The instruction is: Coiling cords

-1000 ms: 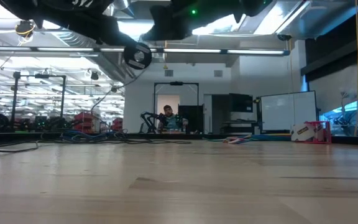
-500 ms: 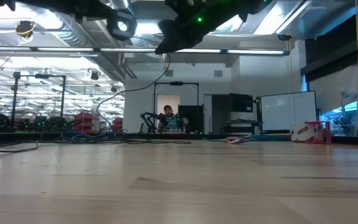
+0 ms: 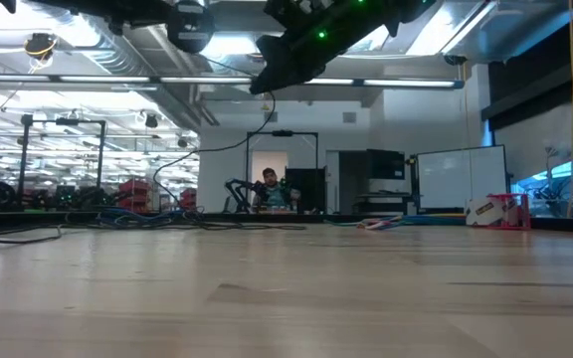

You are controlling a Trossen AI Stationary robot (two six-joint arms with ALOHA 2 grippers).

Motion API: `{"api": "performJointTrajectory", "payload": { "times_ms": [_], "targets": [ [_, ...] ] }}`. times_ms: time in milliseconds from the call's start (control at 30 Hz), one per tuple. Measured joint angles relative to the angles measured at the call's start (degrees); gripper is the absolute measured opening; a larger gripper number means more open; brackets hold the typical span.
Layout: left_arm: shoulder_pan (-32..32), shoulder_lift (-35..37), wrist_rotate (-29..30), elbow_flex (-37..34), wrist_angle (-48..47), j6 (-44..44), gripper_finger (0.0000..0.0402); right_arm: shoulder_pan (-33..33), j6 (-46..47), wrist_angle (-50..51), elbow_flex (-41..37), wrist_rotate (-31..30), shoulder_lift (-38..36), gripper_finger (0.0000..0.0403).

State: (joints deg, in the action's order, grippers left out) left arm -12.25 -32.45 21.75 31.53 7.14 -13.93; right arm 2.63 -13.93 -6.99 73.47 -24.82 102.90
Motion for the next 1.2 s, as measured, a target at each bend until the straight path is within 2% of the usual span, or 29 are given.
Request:
{"api": "performJointTrajectory", "payload": {
  "times_ms": [67, 367, 667, 900, 1200],
  "targets": [
    [0.0, -0.02, -0.85, -0.02, 0.88, 0.43, 0.0005, 0.0, 0.17, -0.02, 0.0, 0.14, 0.14, 0.0003],
    [-0.22, -2.0, -3.05, -0.04, 5.94, 0.77, 0.0005, 0.02, 0.45, -2.89, -0.07, 8.13, 2.51, 0.0003],
    [-0.2, -1.16, -3.31, -0.07, 2.98, 0.01, 0.0005, 0.02, -2.44, 0.64, -0.07, -0.97, 0.44, 0.0003],
    [-0.2, 0.17, -3.3, -0.07, -1.02, -1.22, 0.0005, 0.02, -3.04, 3.09, -0.07, -4.06, -3.11, 0.0003],
    [-0.22, -5.02, -3.33, -0.07, -3.66, -5.64, 0.0005, 0.02, -3.31, -1.27, -0.07, -6.16, -3.92, 0.0003]
  ]
}}
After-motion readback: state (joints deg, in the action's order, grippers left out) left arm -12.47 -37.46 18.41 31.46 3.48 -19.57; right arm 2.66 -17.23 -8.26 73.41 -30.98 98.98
